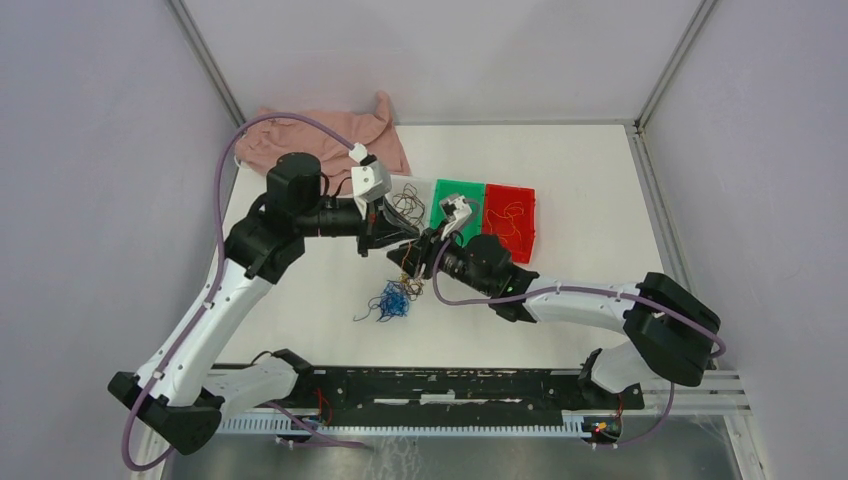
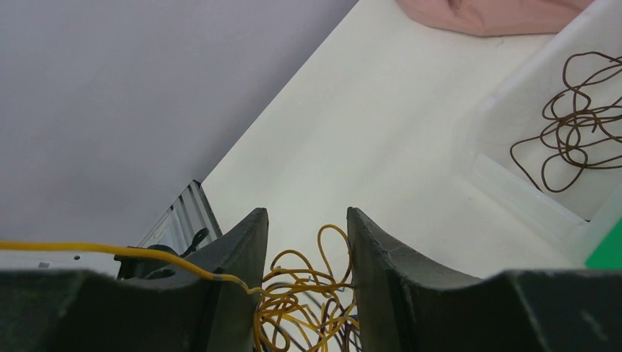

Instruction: Untangle the cables

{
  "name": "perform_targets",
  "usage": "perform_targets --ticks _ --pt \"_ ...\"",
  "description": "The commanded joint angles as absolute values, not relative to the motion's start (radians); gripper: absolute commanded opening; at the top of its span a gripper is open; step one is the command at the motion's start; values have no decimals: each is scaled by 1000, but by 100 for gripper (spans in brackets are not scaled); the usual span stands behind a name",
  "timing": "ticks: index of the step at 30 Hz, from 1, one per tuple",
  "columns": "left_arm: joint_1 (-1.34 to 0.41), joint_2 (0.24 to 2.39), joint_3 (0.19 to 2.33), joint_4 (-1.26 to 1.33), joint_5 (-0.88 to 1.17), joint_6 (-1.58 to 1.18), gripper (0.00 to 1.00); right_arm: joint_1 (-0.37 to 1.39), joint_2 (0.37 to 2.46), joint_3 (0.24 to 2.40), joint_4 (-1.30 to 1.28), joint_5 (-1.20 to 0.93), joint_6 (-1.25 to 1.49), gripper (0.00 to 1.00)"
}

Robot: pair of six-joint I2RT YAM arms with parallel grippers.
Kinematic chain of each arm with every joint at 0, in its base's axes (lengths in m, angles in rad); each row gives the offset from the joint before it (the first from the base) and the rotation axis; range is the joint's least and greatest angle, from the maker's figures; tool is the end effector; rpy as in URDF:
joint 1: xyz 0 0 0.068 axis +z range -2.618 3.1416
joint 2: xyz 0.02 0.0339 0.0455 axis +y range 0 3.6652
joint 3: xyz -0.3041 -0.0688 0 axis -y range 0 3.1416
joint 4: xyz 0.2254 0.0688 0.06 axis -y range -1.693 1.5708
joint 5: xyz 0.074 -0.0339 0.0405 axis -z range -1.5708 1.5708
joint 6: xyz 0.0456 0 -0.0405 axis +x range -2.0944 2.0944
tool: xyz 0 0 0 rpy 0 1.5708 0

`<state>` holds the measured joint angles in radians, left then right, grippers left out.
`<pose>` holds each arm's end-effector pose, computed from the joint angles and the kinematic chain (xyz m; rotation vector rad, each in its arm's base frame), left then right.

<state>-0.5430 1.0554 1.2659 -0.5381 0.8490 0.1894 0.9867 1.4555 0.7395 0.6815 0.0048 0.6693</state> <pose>0.1335 -0.1206 0.4504 1.2023 1.4888 -1.0394 0.1733 0.2618 0.3088 -0.2743 1.7400 1.2506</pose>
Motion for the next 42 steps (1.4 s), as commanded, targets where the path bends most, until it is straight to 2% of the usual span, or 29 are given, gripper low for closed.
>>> perform_targets --ticks 1,14,19,24,29,34,38,42 --pt "-550 1068 1382 -461 895 144 3 991 1486 669 726 81 669 48" --pt "-549 1124 1651 -472 849 211 3 990 1525 498 802 163 677 46" --pt "-549 1151 1732 -459 831 215 3 992 1527 456 829 189 666 53" --pt "-549 1116 1674 -418 806 214 3 990 1442 464 729 202 652 57" --pt "-549 1066 1610 -316 727 238 3 986 1386 427 758 223 668 58" --pt "-549 1063 1585 -425 755 271 3 947 1286 425 824 88 725 60" --pt "-549 1035 1471 -494 813 263 3 935 1185 537 722 -19 717 64" --pt "-550 1013 1412 -468 825 234 3 937 1162 612 645 -30 701 65"
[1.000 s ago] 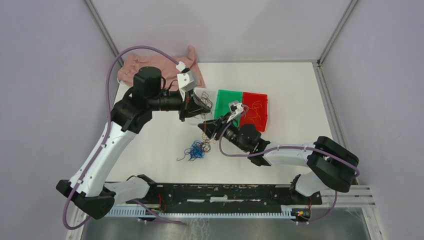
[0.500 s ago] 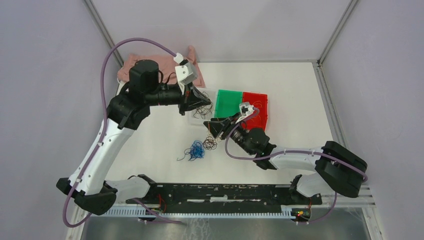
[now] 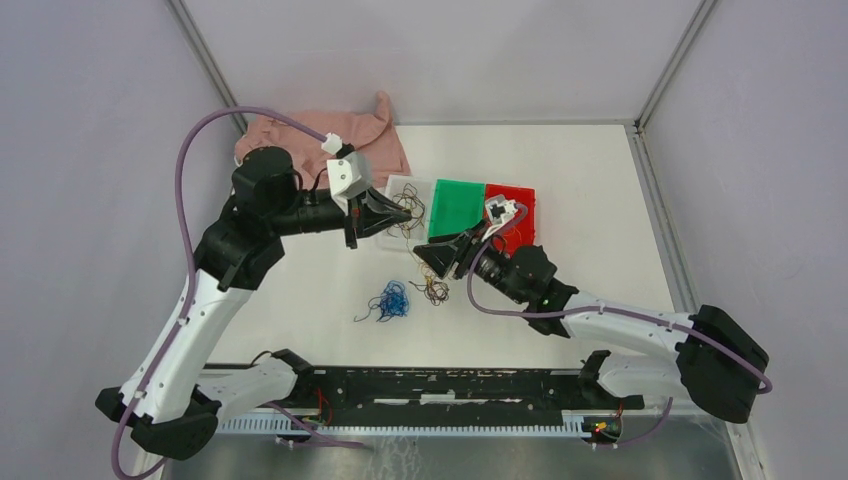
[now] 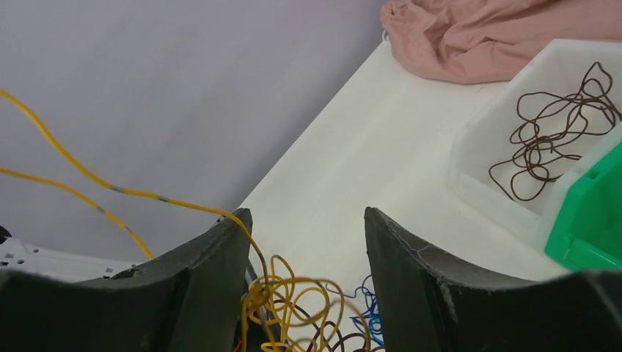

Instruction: Untangle the cables

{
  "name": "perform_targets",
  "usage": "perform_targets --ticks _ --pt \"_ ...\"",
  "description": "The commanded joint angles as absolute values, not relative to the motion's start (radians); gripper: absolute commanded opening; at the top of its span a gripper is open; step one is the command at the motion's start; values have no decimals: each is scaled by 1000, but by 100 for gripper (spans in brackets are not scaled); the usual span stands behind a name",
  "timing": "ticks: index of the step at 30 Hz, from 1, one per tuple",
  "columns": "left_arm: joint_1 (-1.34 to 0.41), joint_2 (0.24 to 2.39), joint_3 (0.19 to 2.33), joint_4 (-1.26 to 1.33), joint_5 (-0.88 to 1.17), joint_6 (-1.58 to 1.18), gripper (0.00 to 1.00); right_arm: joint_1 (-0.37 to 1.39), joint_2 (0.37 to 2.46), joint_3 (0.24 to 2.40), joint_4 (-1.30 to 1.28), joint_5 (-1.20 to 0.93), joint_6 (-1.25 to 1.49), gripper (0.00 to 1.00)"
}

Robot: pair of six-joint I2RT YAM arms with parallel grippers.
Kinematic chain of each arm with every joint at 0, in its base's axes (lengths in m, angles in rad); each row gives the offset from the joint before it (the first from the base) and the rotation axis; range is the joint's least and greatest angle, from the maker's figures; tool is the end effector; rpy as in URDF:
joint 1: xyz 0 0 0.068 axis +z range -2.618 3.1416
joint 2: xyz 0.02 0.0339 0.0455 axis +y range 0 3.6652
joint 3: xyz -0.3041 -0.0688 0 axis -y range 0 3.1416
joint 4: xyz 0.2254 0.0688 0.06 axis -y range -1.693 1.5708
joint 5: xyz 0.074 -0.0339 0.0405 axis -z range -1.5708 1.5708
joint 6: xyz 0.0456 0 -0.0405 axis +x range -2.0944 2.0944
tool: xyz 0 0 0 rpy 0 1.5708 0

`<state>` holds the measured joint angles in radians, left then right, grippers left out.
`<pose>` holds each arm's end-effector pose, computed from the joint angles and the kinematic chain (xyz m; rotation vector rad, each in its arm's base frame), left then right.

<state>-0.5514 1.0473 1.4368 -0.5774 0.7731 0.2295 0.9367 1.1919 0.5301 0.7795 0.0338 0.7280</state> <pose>0.1183 -0.1101 0.4981 1.1757 1.3529 -0.9078 0.1440 0.1932 0.3189 -0.1363 1.5928 1.3118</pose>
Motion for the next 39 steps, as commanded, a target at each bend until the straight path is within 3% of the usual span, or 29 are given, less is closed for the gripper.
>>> perform_targets --ticks 1,8,15,21,27,39 --pt "-549 1016 1417 -467 830 228 3 937 1165 618 636 -20 699 65" --pt "-549 1031 1425 -484 862 209 3 942 1234 669 665 -11 705 67" --pt "-549 1037 1458 -530 907 199 3 940 1233 678 585 132 632 64" --pt "-549 1061 1596 -555 895 200 3 888 1269 489 663 214 714 66" --pt "-549 1045 1608 -589 839 280 3 768 1243 354 874 2 858 66" --pt "-549 1037 1496 -608 813 370 3 755 1111 535 860 -306 944 72"
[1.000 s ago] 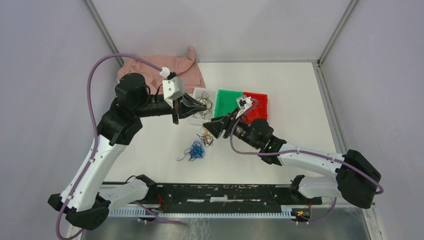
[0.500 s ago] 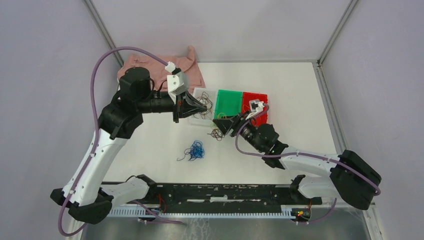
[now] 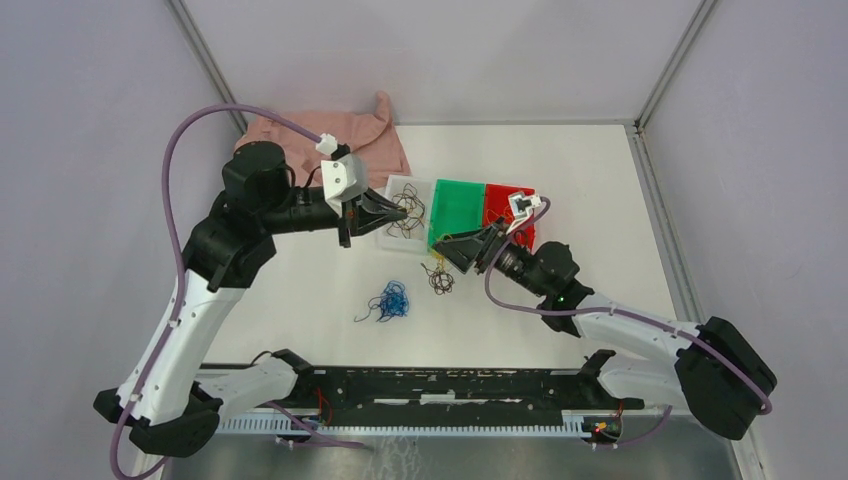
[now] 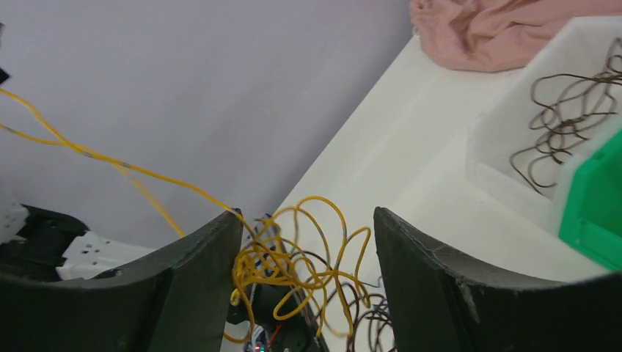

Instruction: Untangle the cables

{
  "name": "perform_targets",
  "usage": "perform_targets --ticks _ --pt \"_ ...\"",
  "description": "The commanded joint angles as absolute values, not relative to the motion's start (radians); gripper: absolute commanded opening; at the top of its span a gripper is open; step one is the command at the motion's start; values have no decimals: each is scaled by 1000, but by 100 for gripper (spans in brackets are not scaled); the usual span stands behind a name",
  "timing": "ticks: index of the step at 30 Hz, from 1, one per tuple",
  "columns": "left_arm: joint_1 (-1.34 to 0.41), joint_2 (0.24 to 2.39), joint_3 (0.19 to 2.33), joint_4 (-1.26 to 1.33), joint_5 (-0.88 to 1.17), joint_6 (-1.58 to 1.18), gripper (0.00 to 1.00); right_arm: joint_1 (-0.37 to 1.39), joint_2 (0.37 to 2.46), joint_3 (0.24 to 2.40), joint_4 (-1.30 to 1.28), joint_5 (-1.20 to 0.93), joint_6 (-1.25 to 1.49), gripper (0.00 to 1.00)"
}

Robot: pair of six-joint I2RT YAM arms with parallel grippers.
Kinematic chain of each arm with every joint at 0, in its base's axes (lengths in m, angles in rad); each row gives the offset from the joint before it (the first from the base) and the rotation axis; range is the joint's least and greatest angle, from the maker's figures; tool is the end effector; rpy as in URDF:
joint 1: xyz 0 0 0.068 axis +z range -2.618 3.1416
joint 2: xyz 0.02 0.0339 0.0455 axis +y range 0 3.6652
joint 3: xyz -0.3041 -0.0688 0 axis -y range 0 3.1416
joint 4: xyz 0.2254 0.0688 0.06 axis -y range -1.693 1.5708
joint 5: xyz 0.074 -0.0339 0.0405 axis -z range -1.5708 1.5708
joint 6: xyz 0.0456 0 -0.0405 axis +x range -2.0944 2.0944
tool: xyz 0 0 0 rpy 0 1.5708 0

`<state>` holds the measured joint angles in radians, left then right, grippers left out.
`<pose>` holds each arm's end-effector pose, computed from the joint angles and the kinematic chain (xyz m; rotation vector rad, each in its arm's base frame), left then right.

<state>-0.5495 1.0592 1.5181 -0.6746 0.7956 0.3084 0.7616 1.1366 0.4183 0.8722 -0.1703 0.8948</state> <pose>0.1110 -0.1062 0.5096 1.2365 1.3141 -0.8784 0.1530 0.1566 0.3045 -0.0522 1.5951 1.4571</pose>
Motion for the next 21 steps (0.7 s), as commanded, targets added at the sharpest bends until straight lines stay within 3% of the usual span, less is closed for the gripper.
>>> perform_targets --ticks 1,9,21 --pt "-549 1038 1486 -609 819 369 3 757 1111 560 862 -330 955 74" --pt "-549 1052 1505 -608 815 371 3 759 1066 590 761 -375 882 79" --pt "-550 1068 1586 -609 821 368 3 771 1041 393 753 -397 724 78"
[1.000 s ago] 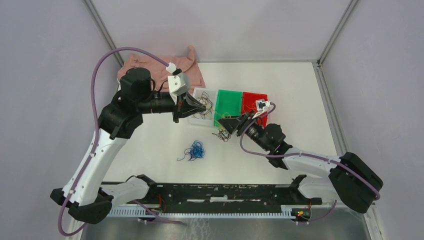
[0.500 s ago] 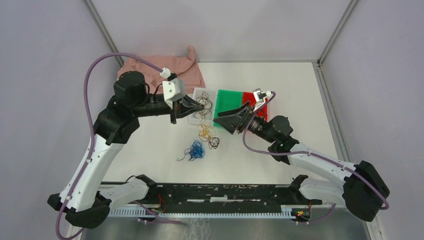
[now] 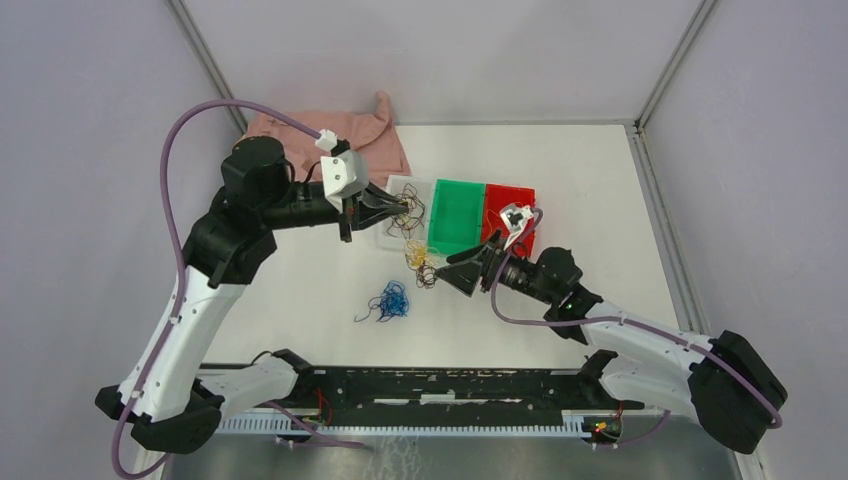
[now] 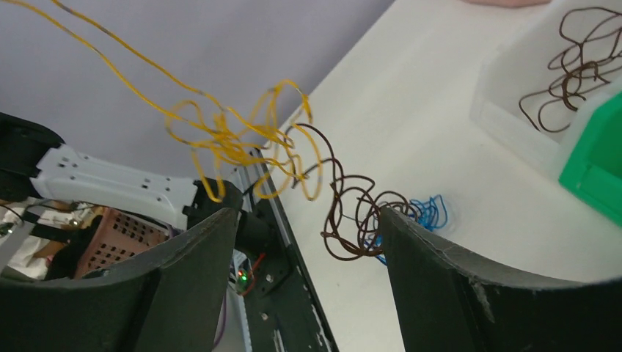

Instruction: Untangle the cables

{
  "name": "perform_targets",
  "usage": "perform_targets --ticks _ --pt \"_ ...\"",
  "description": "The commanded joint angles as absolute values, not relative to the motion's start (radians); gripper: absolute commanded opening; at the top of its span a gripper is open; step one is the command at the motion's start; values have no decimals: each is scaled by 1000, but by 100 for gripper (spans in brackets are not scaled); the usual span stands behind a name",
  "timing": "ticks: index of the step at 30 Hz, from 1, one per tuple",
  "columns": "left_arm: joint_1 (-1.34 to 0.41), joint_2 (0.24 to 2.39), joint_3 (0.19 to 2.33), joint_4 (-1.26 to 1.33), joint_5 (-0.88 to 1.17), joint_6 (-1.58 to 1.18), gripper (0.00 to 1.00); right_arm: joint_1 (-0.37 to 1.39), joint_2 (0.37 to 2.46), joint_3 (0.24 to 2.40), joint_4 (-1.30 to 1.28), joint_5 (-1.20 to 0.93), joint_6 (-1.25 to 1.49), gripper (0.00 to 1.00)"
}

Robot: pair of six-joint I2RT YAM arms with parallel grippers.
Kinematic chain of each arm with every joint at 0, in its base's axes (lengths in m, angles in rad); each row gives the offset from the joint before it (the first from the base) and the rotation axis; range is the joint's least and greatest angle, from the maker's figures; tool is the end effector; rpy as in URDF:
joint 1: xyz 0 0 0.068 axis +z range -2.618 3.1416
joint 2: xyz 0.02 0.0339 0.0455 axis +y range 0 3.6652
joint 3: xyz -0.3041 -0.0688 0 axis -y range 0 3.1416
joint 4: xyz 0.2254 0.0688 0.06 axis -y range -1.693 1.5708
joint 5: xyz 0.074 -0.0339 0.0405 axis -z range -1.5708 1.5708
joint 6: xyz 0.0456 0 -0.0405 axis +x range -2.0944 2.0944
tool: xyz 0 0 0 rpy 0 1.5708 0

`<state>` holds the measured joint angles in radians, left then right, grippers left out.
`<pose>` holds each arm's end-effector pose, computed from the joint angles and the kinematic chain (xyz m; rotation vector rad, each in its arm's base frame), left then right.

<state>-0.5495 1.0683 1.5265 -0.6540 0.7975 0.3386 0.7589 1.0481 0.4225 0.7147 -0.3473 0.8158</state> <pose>0.1134 -0.1077 0.5129 1.2509 1.2718 -0.8520 0.1362 0.1506 0.3040 -0.2708 1.6668 1.4899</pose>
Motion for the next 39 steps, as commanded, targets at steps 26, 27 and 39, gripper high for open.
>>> perform_targets --ticks 26,27,39 --pt "-549 1087 1667 -599 822 352 3 926 1364 548 944 -271 739 56" --pt "-549 1086 1667 -599 822 354 3 928 1372 552 950 -272 752 51" --pt "-549 1089 1735 -598 765 403 3 927 1346 436 809 -22 739 0"
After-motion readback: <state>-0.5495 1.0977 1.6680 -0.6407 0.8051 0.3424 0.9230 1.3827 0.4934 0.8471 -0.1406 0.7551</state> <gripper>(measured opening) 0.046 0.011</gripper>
